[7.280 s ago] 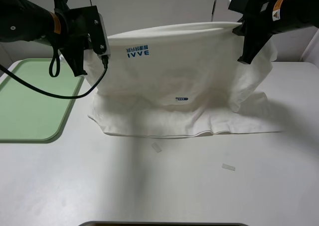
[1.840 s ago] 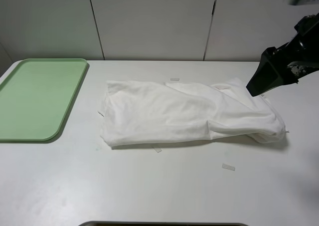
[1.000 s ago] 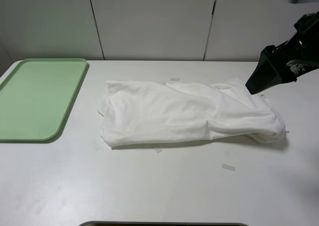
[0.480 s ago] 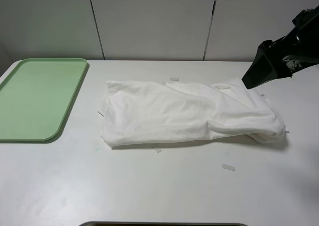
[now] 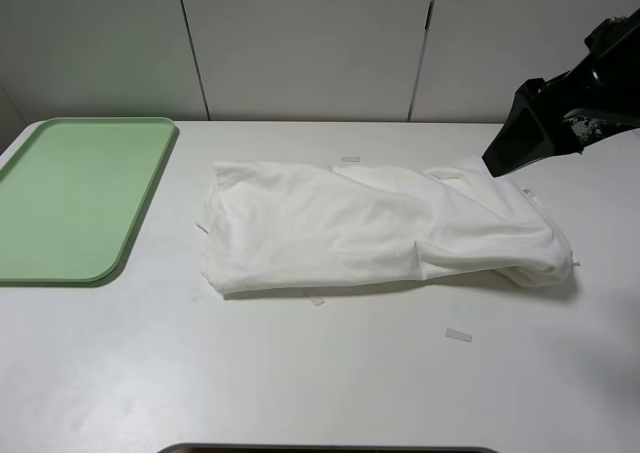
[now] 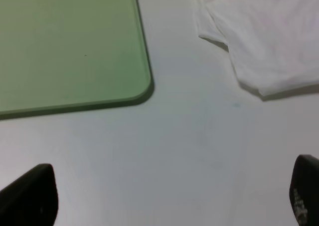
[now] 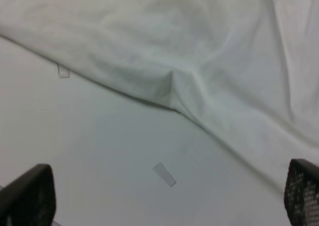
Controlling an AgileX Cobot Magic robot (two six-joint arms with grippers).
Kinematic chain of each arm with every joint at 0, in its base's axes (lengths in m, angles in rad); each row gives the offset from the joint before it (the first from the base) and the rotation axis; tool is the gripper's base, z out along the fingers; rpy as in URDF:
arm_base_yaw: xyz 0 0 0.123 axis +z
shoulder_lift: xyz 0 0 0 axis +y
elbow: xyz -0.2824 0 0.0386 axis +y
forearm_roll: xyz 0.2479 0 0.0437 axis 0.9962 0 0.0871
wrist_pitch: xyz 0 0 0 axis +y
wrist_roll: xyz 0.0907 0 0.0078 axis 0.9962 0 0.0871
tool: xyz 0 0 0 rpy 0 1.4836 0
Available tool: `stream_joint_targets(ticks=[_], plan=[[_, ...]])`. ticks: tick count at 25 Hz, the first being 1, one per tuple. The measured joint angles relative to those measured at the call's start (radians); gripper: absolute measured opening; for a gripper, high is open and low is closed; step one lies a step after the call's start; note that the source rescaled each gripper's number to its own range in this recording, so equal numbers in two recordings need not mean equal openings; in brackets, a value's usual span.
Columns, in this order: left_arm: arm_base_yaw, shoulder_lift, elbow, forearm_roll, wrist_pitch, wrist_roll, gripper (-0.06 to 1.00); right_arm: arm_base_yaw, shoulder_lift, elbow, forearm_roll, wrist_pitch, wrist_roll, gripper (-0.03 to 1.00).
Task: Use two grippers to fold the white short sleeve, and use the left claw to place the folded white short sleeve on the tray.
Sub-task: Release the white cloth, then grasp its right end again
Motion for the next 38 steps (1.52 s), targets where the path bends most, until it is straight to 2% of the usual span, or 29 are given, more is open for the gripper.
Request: stream_joint_targets(ticks=[3, 10, 11, 15, 21, 26, 27, 32, 34, 38], plan=[[0.018, 0.0, 0.0, 0.0, -0.001, 0.0, 0.92, 0.0, 0.0, 0.0, 0.0, 0.0, 0.0, 1.0], [0.214, 0.0, 0.0, 0.0, -0.007, 0.0, 0.92, 0.0, 0.0, 0.0, 0.0, 0.0, 0.0, 1.0], [0.214, 0.0, 0.0, 0.0, -0.007, 0.0, 0.92, 0.0, 0.0, 0.0, 0.0, 0.0, 0.0, 1.0], [0.3, 0.0, 0.0, 0.0, -0.009, 0.0, 0.92, 0.0, 0.0, 0.0, 0.0, 0.0, 0.0, 1.0], [0.303, 0.0, 0.0, 0.0, -0.01, 0.0, 0.92, 0.0, 0.0, 0.0, 0.0, -0.005, 0.001, 1.0], [0.306, 0.0, 0.0, 0.0, -0.011, 0.0, 0.92, 0.0, 0.006, 0.0, -0.023, -0.037, 0.063, 1.0], [0.306, 0.0, 0.0, 0.0, -0.011, 0.0, 0.92, 0.0, 0.03, 0.0, -0.04, -0.052, 0.114, 1.0], [0.306, 0.0, 0.0, 0.0, -0.012, 0.0, 0.92, 0.0, 0.12, 0.0, -0.094, -0.082, 0.202, 1.0], [0.306, 0.0, 0.0, 0.0, -0.012, 0.0, 0.92, 0.0, 0.179, 0.0, -0.168, -0.111, 0.264, 1.0], [0.306, 0.0, 0.0, 0.0, -0.012, 0.0, 0.92, 0.0, 0.234, 0.0, -0.21, -0.143, 0.303, 1.0]])
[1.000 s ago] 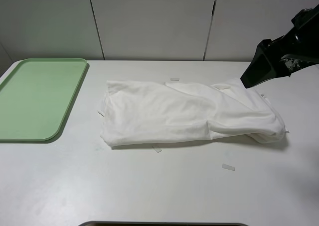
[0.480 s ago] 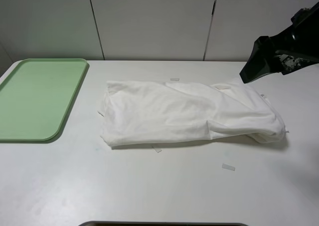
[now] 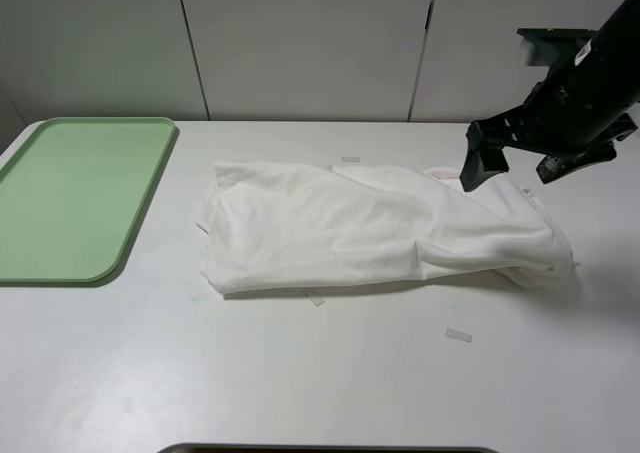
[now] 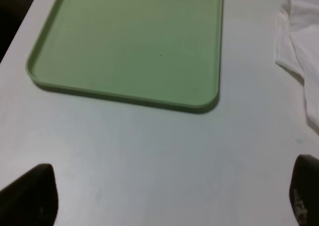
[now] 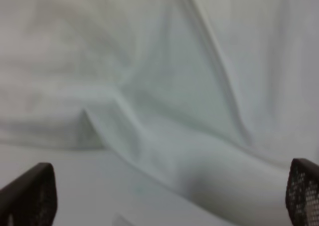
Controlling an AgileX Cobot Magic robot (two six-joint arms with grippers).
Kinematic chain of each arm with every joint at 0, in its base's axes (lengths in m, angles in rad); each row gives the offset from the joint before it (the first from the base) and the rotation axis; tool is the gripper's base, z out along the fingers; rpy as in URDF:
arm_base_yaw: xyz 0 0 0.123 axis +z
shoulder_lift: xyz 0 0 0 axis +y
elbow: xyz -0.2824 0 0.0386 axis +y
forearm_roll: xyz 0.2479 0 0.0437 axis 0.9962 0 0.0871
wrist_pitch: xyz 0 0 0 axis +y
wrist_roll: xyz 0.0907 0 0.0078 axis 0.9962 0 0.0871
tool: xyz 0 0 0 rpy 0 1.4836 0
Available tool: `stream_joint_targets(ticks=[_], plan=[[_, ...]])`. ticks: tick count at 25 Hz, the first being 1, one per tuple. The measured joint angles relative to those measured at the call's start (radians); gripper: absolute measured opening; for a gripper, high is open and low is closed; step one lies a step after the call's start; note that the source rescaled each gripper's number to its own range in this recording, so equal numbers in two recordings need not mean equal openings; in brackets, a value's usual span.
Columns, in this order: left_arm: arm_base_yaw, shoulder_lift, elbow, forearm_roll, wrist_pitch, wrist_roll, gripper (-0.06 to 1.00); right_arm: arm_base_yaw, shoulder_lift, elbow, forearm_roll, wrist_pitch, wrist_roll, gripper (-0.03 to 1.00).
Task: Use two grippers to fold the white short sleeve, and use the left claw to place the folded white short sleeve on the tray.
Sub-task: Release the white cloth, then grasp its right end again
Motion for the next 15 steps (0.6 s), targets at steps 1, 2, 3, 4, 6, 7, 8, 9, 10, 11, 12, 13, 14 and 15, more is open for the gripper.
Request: stream_joint_targets(ticks=[1, 2, 3, 4, 6, 7, 8, 9, 10, 11, 12, 13, 14, 15], plan=[[0.0, 0.0, 0.0, 0.0, 0.0, 0.0, 0.92, 0.0, 0.021, 0.0, 0.005, -0.019, 0.01, 1.0], [0.0, 0.0, 0.0, 0.0, -0.001, 0.0, 0.92, 0.0, 0.033, 0.0, 0.012, -0.031, 0.011, 1.0], [0.0, 0.0, 0.0, 0.0, -0.001, 0.0, 0.92, 0.0, 0.043, 0.0, 0.03, -0.044, 0.012, 1.0], [0.0, 0.0, 0.0, 0.0, -0.001, 0.0, 0.92, 0.0, 0.061, 0.0, 0.047, -0.072, 0.013, 1.0], [0.0, 0.0, 0.0, 0.0, -0.001, 0.0, 0.92, 0.0, 0.083, 0.0, 0.094, -0.117, 0.01, 1.0], [0.0, 0.0, 0.0, 0.0, -0.001, 0.0, 0.92, 0.0, 0.141, 0.0, 0.187, -0.2, -0.02, 1.0], [0.0, 0.0, 0.0, 0.0, -0.001, 0.0, 0.92, 0.0, 0.167, 0.0, 0.231, -0.23, -0.047, 1.0], [0.0, 0.0, 0.0, 0.0, -0.001, 0.0, 0.92, 0.0, 0.178, 0.0, 0.26, -0.245, -0.069, 1.0], [0.0, 0.0, 0.0, 0.0, -0.001, 0.0, 0.92, 0.0, 0.23, 0.0, 0.328, -0.28, -0.127, 1.0], [0.0, 0.0, 0.0, 0.0, -0.001, 0.0, 0.92, 0.0, 0.258, 0.0, 0.365, -0.307, -0.174, 1.0], [0.0, 0.0, 0.0, 0.0, -0.001, 0.0, 0.92, 0.0, 0.278, 0.0, 0.378, -0.319, -0.189, 1.0], [0.0, 0.0, 0.0, 0.0, -0.001, 0.0, 0.92, 0.0, 0.298, 0.0, 0.385, -0.332, -0.201, 1.0], [0.0, 0.0, 0.0, 0.0, -0.001, 0.0, 0.92, 0.0, 0.325, 0.0, 0.389, -0.345, -0.208, 1.0], [0.0, 0.0, 0.0, 0.0, -0.001, 0.0, 0.92, 0.0, 0.345, 0.0, 0.394, -0.357, -0.213, 1.0]])
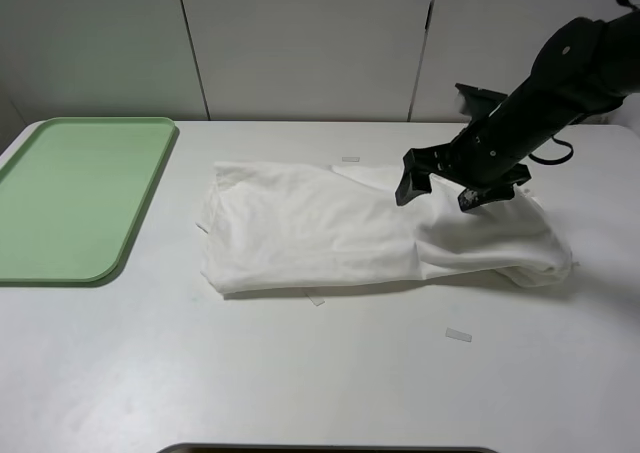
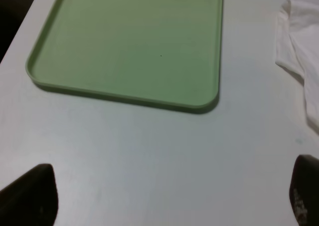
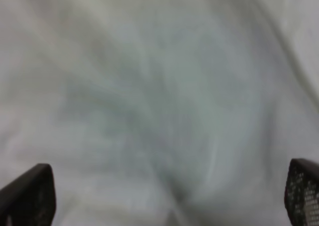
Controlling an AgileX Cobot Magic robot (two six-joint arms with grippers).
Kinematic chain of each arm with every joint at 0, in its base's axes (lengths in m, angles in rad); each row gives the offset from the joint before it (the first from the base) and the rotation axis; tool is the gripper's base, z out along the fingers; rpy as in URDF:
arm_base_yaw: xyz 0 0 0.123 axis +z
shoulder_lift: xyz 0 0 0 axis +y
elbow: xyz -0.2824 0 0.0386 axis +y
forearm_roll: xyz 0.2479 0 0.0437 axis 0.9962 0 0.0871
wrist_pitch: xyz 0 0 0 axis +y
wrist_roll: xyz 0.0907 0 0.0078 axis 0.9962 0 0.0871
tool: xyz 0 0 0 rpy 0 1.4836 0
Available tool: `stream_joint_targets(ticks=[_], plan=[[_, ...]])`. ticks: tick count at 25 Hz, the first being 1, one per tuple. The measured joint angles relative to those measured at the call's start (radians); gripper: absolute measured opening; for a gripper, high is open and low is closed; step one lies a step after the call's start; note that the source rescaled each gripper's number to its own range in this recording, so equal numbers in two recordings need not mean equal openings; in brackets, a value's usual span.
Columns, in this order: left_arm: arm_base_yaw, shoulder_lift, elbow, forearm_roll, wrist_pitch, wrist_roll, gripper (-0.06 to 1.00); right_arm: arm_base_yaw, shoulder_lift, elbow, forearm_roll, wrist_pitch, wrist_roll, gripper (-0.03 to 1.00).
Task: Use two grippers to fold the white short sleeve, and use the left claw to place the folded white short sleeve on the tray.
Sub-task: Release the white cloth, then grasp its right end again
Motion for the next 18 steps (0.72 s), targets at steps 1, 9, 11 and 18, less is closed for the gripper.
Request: stream_joint_targets(ticks=[1, 9, 11, 18], plan=[[0.0, 0.0, 0.0, 0.0, 0.0, 0.0, 0.92, 0.0, 0.021, 0.0, 0.008, -0.009, -0.008, 1.0], [0.0, 0.0, 0.0, 0.0, -0.001, 0.0, 0.92, 0.006, 0.108, 0.0, 0.289, -0.035, -0.262, 1.0], [0.0, 0.0, 0.0, 0.0, -0.001, 0.0, 0.92, 0.015, 0.109, 0.0, 0.324, -0.045, -0.292, 1.0], [0.0, 0.0, 0.0, 0.0, -0.001, 0.0, 0.92, 0.144, 0.126, 0.0, 0.405, -0.141, -0.337, 1.0]])
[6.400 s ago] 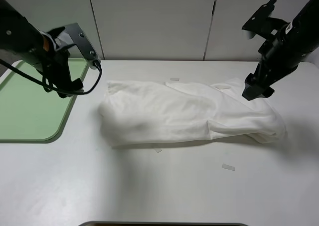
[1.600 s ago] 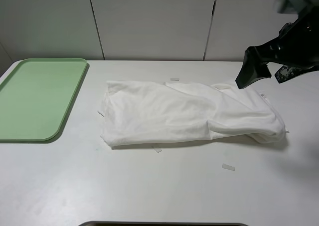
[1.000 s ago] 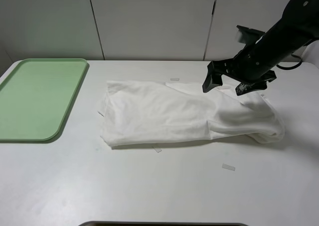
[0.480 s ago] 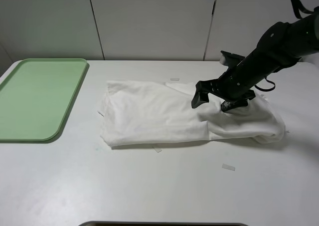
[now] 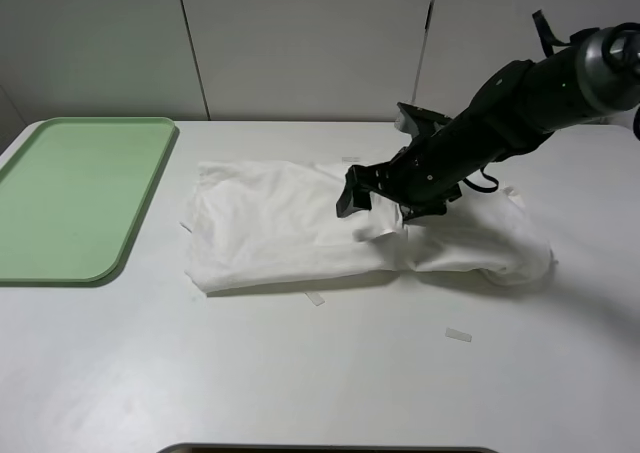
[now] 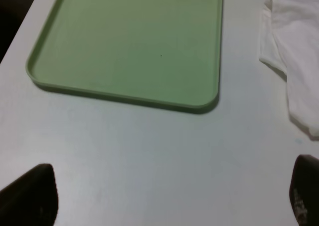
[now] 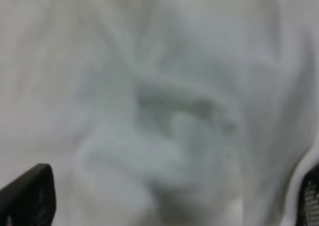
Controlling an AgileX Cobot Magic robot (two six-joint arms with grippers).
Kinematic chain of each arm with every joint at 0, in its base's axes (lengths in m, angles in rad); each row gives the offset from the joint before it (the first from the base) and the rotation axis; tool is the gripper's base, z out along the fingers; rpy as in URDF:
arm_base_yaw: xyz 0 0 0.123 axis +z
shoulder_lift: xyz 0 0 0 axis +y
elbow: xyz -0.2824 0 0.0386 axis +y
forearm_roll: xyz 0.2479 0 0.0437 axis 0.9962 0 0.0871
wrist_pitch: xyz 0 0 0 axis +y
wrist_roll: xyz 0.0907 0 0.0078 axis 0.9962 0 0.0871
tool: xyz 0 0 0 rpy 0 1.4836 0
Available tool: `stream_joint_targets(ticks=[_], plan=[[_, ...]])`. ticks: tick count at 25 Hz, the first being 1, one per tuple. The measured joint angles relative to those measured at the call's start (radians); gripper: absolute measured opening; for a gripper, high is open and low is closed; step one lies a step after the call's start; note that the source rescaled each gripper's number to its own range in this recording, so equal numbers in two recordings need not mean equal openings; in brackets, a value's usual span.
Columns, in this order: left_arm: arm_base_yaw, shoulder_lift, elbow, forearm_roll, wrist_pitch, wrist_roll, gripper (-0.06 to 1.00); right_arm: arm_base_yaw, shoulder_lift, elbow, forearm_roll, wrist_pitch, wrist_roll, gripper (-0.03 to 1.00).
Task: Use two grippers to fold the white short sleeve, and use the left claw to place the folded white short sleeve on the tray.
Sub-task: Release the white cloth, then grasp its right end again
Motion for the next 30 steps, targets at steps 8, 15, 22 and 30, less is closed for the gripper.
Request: stream_joint_targets(ticks=[8, 15, 22, 30], plan=[[0.0, 0.0, 0.0, 0.0, 0.0, 0.001, 0.91, 0.033, -0.001, -0.041, 0.015, 0.009, 0.0, 1.0], [0.0, 0.0, 0.0, 0.0, 0.0, 0.001, 0.91, -0.024, -0.13, -0.091, -0.191, 0.053, 0.141, 1.0], [0.0, 0.0, 0.0, 0.0, 0.0, 0.001, 0.91, -0.156, -0.194, -0.092, -0.524, 0.222, 0.367, 1.0], [0.0, 0.0, 0.0, 0.0, 0.0, 0.001, 0.91, -0.288, -0.195, -0.092, -0.746, 0.296, 0.448, 1.0]])
